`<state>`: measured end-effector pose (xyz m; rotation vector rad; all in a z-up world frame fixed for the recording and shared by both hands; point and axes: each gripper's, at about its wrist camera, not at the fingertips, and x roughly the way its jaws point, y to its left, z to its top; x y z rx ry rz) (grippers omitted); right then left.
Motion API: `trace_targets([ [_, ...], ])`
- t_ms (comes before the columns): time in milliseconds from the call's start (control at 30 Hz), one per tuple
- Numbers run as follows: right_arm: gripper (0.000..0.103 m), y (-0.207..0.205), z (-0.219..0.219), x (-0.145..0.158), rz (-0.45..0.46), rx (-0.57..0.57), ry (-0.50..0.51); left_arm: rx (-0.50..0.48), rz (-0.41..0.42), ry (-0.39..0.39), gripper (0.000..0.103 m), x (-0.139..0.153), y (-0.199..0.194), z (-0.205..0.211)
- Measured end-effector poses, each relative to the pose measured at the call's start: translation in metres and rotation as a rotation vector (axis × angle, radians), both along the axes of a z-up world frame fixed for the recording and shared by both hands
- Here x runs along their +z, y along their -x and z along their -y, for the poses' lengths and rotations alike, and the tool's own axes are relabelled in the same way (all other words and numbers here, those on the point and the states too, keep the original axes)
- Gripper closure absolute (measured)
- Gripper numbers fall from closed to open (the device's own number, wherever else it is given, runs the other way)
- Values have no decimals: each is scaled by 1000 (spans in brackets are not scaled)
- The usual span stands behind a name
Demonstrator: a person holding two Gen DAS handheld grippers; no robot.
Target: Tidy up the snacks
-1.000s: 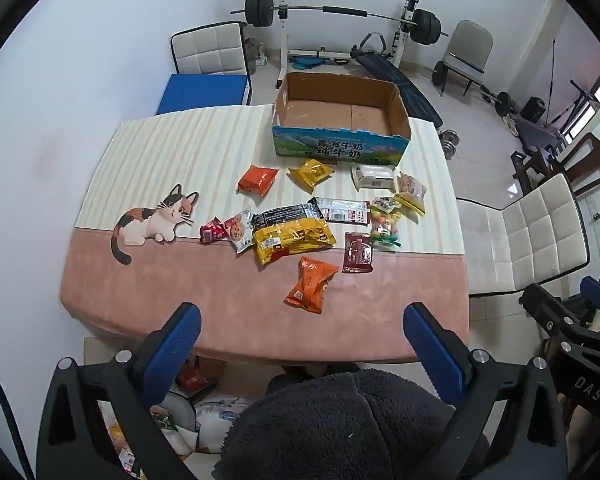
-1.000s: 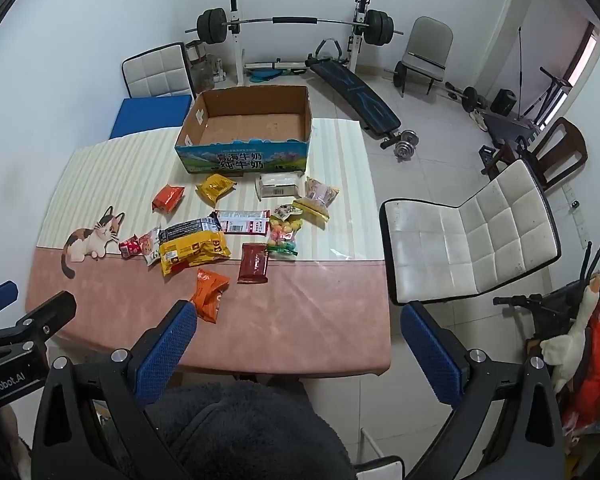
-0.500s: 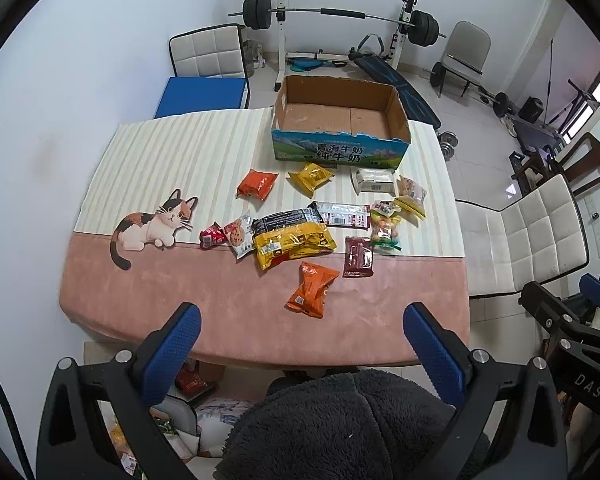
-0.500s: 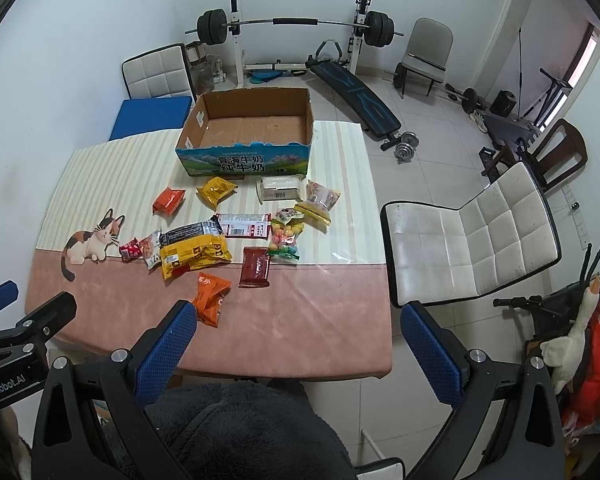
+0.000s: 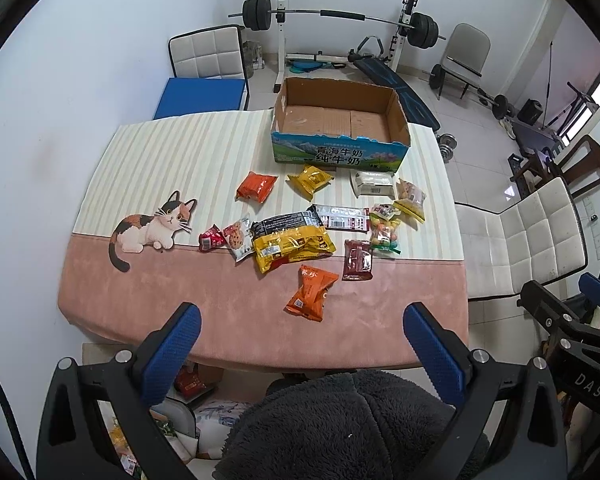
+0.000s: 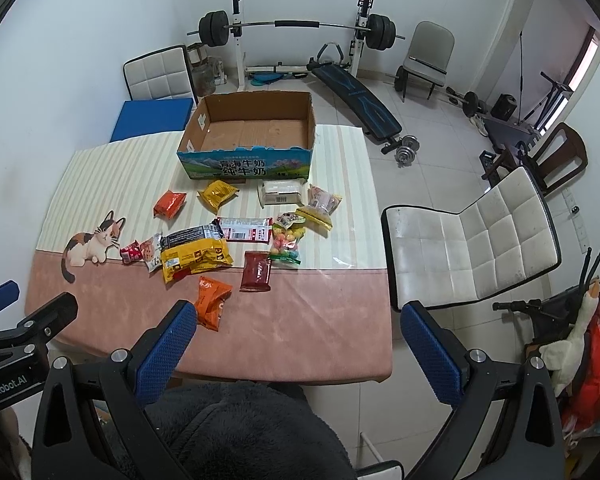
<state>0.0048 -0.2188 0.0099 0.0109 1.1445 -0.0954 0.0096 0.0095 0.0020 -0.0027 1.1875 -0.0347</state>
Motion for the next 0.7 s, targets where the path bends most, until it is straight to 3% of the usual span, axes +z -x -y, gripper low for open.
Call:
trace_targets([
  [700,0,-3,-2,2,-2,4,-3,-2,-3,6,0,2,-5,-1],
])
